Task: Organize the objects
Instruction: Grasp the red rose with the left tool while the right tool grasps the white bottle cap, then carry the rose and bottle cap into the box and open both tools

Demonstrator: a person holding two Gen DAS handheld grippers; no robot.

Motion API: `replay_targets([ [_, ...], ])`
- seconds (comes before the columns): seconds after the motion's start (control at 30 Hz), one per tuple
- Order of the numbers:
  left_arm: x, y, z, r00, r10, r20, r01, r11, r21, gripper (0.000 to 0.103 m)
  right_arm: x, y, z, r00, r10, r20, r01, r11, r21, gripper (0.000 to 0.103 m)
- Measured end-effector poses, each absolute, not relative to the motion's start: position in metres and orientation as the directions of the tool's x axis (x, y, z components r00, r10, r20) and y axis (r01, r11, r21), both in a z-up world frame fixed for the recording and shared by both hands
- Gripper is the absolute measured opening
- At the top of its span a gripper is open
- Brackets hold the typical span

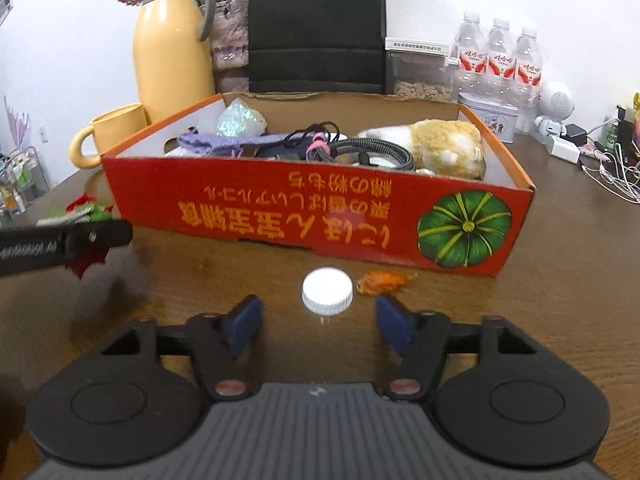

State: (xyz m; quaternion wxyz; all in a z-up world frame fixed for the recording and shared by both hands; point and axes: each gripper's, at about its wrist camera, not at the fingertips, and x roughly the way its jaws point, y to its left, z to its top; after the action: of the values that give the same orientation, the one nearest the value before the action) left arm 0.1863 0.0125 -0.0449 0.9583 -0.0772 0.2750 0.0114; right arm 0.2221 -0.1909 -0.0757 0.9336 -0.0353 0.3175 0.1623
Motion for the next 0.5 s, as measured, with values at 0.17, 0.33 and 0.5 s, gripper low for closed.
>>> replay_targets([
  [0.17, 0.187, 0.012, -0.045, 0.846, -0.024, -0.533, -0.061, 0.988, -0.142, 0.041, 0.227, -0.192, -0.074, 0.753, 0.286, -0.593, -0.311, 0.948, 0.063, 0.028],
  [0.33, 0.187, 0.012, -0.046, 0.846, -0.025, -0.532, -0.061, 0.988, -0.143, 0.041, 0.220, -0.198, -0.072, 0.774, 0.303, -0.557, -0.307, 0.948, 0.089, 0.028],
  [0.5, 0.187, 0.012, -0.045, 0.847, -0.024, -0.531, -0.061, 0.988, -0.141, 0.040, 0.203, -0.203, -0.067, 0.810, 0.309, -0.498, -0.313, 0.947, 0.078, 0.028],
])
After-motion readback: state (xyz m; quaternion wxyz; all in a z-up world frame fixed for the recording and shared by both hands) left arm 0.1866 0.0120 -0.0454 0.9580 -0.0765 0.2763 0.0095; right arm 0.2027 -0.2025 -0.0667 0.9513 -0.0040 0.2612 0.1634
